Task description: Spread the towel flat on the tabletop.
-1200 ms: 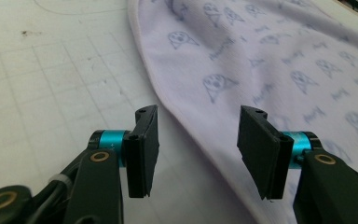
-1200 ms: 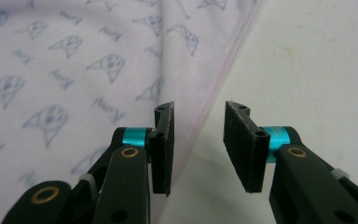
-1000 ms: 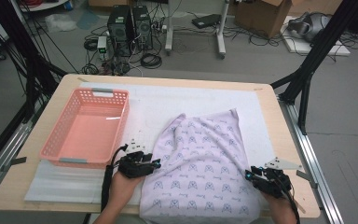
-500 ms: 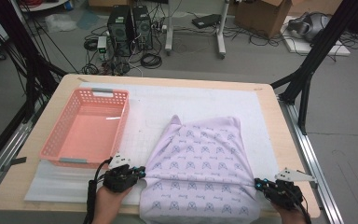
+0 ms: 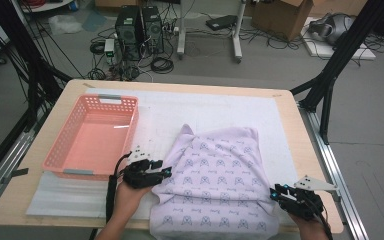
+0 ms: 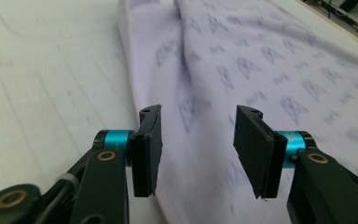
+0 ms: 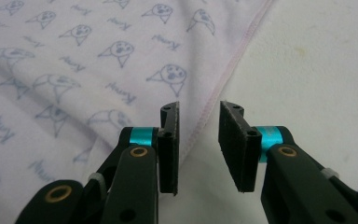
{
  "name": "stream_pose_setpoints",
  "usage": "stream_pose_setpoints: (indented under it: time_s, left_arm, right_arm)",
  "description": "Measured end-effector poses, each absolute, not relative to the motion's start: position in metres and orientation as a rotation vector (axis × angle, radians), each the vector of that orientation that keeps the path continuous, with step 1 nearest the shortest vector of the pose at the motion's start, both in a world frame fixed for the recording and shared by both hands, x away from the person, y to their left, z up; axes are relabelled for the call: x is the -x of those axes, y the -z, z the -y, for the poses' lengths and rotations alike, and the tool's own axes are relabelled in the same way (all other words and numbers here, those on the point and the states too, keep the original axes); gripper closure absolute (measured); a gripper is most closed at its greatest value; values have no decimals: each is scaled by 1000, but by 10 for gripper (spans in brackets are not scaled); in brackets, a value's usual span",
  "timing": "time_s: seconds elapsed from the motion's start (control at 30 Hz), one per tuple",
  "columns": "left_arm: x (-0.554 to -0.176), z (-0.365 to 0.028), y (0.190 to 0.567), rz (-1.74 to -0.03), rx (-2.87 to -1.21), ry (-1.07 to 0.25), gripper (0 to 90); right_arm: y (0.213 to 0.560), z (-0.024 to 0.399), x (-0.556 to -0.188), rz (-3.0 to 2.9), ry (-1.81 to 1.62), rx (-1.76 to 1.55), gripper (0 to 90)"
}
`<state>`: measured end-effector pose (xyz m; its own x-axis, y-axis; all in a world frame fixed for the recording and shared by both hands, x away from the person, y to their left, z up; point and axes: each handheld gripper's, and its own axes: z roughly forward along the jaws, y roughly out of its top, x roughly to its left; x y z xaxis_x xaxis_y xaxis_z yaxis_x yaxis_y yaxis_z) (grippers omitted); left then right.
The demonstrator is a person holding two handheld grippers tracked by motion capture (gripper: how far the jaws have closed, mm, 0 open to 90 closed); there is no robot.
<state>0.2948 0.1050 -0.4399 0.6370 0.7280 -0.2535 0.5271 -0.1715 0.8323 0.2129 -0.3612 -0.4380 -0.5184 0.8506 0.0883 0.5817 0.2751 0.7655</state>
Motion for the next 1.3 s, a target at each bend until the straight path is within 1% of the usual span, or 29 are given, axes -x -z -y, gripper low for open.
stream_pose_setpoints:
  time_s: [0.13,0.23,0.33,0.37,0.43,0.47,0.5,0.53,0.57,0.6,0.7,0.83,0.9,0.93,0.97,1.07,1.1,1.13,1.23,1.3]
  left_arm:
    - [-318,-92,438,-985,-1814,-304,477]
    - [-336,-86,437,-1010,-1843,-334,466]
    - [-350,-81,439,-1048,-1868,-348,463]
    - [-353,-80,441,-1060,-1877,-343,469]
    - [-357,-77,444,-1071,-1896,-319,524]
    - [-357,-75,447,-1078,-1929,-316,569]
    - [-357,-72,450,-1083,-1974,-325,637]
    - [-355,-71,449,-1099,-1974,-360,696]
    - [-355,-72,448,-1117,-1971,-340,777]
    - [-355,-73,447,-1133,-1970,-331,839]
    - [-348,-78,444,-1143,-1973,-366,855]
    - [-334,-90,442,-1146,-1962,-340,854]
    - [-327,-94,444,-1141,-1961,-314,845]
    - [-325,-95,445,-1141,-1958,-302,825]
    - [-324,-97,445,-1129,-1962,-306,784]
    - [-329,-96,444,-1125,-1896,-293,582]
    - [-333,-95,443,-1122,-1884,-293,536]
    - [-337,-93,441,-1116,-1874,-287,503]
    - [-352,-87,436,-1108,-1852,-295,472]
    - [-364,-84,435,-1119,-1840,-309,472]
  right_arm:
    - [439,360,-227,-2200,-1124,-1303,610]
    - [442,358,-241,-2199,-1118,-1328,569]
    - [448,351,-256,-2213,-1089,-1335,569]
    - [449,348,-259,-2205,-1085,-1337,591]
    - [450,346,-263,-2198,-1094,-1340,663]
    - [450,346,-263,-2196,-1079,-1323,714]
    - [450,346,-263,-2203,-1087,-1324,789]
    - [450,347,-263,-2226,-1107,-1311,837]
    - [449,347,-262,-2230,-1105,-1311,853]
    - [449,348,-261,-2235,-1108,-1307,863]
    - [448,351,-257,-2252,-1112,-1309,869]
    - [445,357,-243,-2285,-1090,-1285,869]
    - [443,360,-235,-2300,-1094,-1275,869]
    - [442,361,-232,-2306,-1089,-1272,868]
    - [442,363,-230,-2313,-1085,-1273,868]
    - [441,362,-228,-2296,-1093,-1272,822]
    - [440,362,-229,-2289,-1093,-1263,788]
    - [440,361,-230,-2280,-1091,-1263,777]
    - [439,360,-233,-2265,-1105,-1265,757]
    - [438,360,-234,-2256,-1117,-1260,750]
